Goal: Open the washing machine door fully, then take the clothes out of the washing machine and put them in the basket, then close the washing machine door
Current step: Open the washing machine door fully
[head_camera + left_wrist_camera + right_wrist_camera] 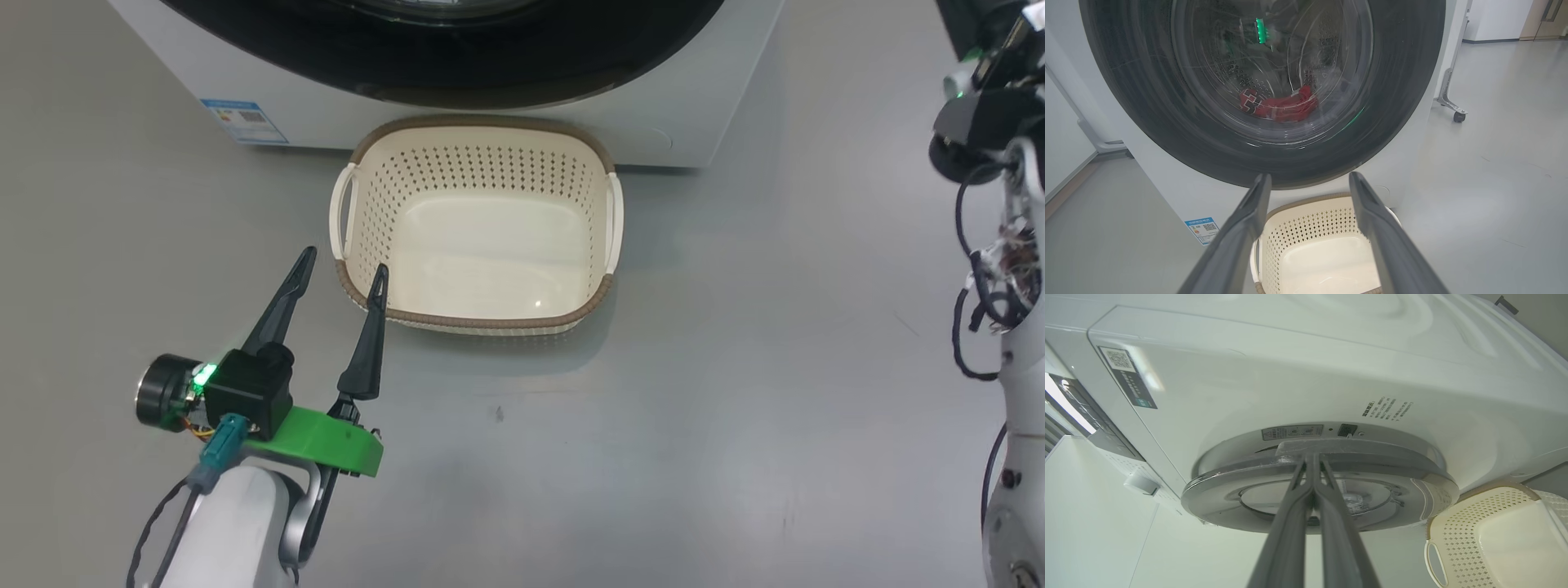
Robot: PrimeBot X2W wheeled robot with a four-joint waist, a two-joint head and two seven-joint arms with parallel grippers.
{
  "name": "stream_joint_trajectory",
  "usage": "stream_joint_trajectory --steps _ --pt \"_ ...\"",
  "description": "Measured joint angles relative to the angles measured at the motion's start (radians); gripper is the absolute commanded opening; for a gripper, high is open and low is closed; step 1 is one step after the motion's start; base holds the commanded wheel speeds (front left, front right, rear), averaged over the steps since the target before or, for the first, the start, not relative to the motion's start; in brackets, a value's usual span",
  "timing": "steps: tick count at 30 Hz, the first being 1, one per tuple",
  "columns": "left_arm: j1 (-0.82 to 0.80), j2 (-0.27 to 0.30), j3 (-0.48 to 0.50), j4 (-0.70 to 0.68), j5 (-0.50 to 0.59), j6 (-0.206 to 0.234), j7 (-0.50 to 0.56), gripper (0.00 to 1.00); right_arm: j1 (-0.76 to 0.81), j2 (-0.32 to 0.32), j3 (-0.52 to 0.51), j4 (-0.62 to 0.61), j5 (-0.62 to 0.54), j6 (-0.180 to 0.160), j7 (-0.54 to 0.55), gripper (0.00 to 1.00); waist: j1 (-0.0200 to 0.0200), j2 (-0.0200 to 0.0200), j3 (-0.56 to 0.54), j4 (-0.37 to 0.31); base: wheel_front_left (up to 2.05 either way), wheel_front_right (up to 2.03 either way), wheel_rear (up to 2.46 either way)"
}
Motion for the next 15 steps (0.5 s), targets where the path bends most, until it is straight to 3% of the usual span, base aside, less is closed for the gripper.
stream_joint_trajectory --steps 5,15 --pt "-0.035 -0.011 -0.008 -0.005 0.0 -0.009 0.0 1.0 -0.088 -0.032 0.001 0.012 -0.009 -0.026 0.017 0.0 0.0 0.0 0.05 0.031 0.0 0.0 0.0" --pt "-0.084 -0.029 -0.021 0.001 0.011 -0.026 0.0 1.0 -0.221 -0.058 0.023 0.055 -0.022 -0.034 0.039 0.0 0.0 0.0 0.124 0.1 0.0 0.0 0.0"
